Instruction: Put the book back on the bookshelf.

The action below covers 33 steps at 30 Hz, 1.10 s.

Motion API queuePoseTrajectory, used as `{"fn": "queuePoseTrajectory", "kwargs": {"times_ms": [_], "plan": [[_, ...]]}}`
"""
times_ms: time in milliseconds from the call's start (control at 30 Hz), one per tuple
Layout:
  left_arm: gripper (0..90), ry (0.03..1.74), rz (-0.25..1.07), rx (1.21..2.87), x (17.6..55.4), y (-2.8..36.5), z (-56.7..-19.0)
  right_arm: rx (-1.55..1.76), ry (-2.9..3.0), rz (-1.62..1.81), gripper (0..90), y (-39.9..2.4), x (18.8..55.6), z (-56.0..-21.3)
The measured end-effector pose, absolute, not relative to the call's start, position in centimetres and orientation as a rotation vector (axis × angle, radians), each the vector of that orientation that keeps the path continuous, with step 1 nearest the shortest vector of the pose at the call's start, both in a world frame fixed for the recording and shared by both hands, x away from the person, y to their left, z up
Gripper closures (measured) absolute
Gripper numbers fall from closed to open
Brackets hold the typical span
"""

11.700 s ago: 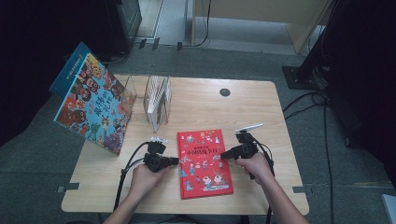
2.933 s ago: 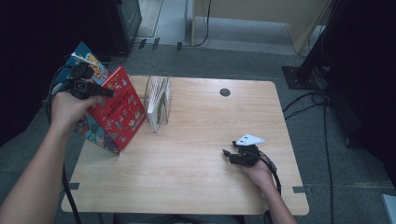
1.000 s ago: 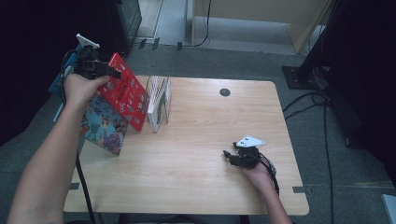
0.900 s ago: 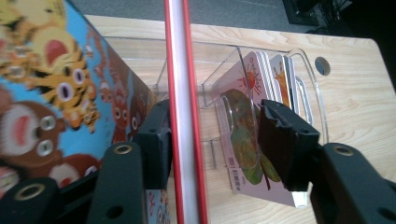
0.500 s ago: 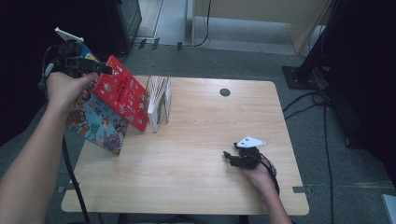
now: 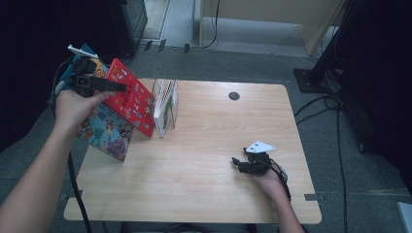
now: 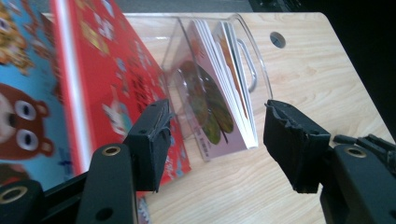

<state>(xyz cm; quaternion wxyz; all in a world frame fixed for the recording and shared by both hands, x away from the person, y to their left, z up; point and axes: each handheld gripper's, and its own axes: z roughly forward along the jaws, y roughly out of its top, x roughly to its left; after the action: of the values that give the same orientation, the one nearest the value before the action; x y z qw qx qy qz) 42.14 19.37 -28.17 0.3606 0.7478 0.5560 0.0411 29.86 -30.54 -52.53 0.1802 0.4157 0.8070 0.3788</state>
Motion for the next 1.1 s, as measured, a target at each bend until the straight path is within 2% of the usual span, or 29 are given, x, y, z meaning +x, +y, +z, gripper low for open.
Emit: {"fn": "queuePoseTrajectory", "kwargs": {"times_ms": [433, 967, 1100], "plan": [[41.1, 1.362, 0.071, 1.981, 39.3, 16.9, -31.8, 1.166, 2.293, 1.073, 32.9, -30.3, 30.4, -52.5], [40.4, 1.284, -0.035, 2.008, 35.7, 14.1, -36.8, 1.164, 2.292, 1.072, 32.8, -30.3, 30.4, -52.5], [40.2, 1.266, -0.020, 2.031, 34.9, 13.4, -38.1, 1.167, 2.291, 1.072, 32.7, -30.2, 30.4, -52.5]]}}
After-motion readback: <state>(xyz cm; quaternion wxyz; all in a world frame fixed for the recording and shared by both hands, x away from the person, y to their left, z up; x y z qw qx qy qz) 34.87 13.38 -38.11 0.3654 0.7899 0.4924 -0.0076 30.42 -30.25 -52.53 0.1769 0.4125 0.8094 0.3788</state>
